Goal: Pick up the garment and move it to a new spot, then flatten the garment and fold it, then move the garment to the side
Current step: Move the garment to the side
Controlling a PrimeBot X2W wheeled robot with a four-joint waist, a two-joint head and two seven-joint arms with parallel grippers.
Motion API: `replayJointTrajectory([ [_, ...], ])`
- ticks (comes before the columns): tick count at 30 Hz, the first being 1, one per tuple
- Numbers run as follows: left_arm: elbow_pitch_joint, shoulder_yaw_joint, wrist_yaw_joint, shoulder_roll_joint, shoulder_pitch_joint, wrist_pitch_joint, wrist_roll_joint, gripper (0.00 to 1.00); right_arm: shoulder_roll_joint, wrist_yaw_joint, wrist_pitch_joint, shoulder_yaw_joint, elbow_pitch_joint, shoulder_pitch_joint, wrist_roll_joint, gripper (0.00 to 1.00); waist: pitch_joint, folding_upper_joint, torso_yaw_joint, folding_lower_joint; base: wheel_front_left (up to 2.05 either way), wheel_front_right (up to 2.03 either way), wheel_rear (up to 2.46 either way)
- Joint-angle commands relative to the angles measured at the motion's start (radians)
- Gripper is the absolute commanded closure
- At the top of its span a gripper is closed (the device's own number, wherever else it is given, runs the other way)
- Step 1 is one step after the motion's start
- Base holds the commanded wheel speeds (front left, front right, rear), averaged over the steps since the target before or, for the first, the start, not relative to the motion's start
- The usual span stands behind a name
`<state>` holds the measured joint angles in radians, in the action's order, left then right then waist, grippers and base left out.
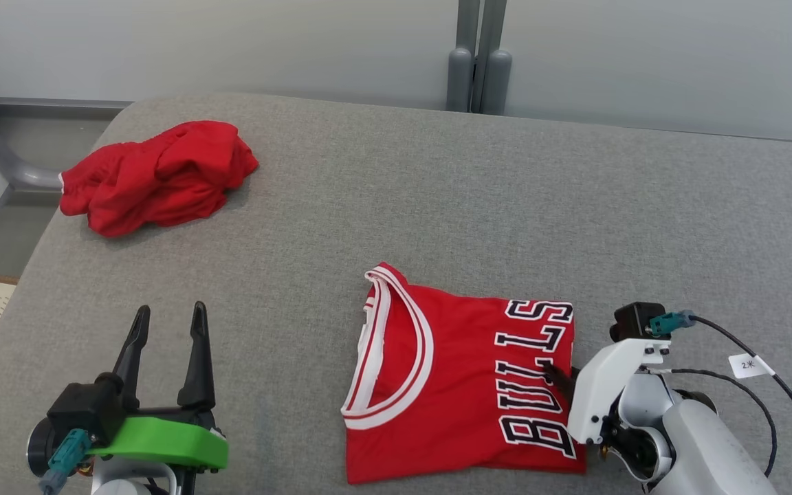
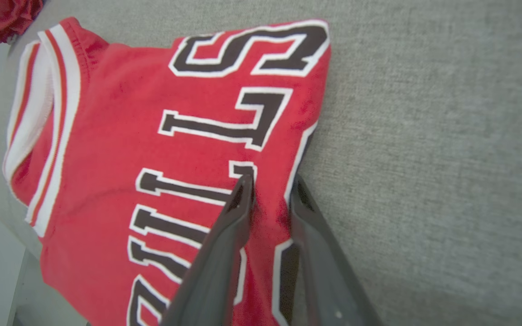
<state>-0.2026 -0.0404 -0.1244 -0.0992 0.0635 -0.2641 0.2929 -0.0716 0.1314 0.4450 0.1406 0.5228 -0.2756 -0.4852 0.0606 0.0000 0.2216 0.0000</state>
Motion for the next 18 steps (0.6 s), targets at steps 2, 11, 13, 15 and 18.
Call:
replayJointTrajectory([
  [2,-0.003,-0.004,-0.005,0.003,0.017,0.0,-0.011,0.0,0.003,-0.001,-0.022,-0.006,-0.022,0.0,0.016,1.0,0.0,0.0,-0.023,0.0,0.0,0.0,0.0],
  [11,0.029,-0.074,-0.007,0.011,0.053,0.0,-0.015,0.0,-0.067,-0.001,-0.087,-0.013,-0.106,-0.065,0.039,1.0,0.013,0.0,-0.189,0.0,0.0,0.0,0.0],
  [13,0.032,-0.095,-0.008,0.013,0.067,0.0,-0.012,0.0,-0.086,-0.001,-0.093,-0.017,-0.113,-0.08,0.032,1.0,0.022,0.0,-0.241,0.0,0.0,0.0,0.0],
  [15,0.032,-0.12,-0.008,0.013,0.086,0.0,-0.007,0.0,-0.1,-0.001,-0.102,-0.027,-0.117,-0.087,0.03,1.0,0.03,0.0,-0.283,0.0,0.0,0.0,0.0],
  [18,0.037,-0.143,-0.008,0.007,0.109,0.0,-0.003,0.0,-0.111,-0.001,-0.114,-0.03,-0.121,-0.107,0.023,1.0,0.05,0.0,-0.347,0.0,0.0,0.0,0.0],
])
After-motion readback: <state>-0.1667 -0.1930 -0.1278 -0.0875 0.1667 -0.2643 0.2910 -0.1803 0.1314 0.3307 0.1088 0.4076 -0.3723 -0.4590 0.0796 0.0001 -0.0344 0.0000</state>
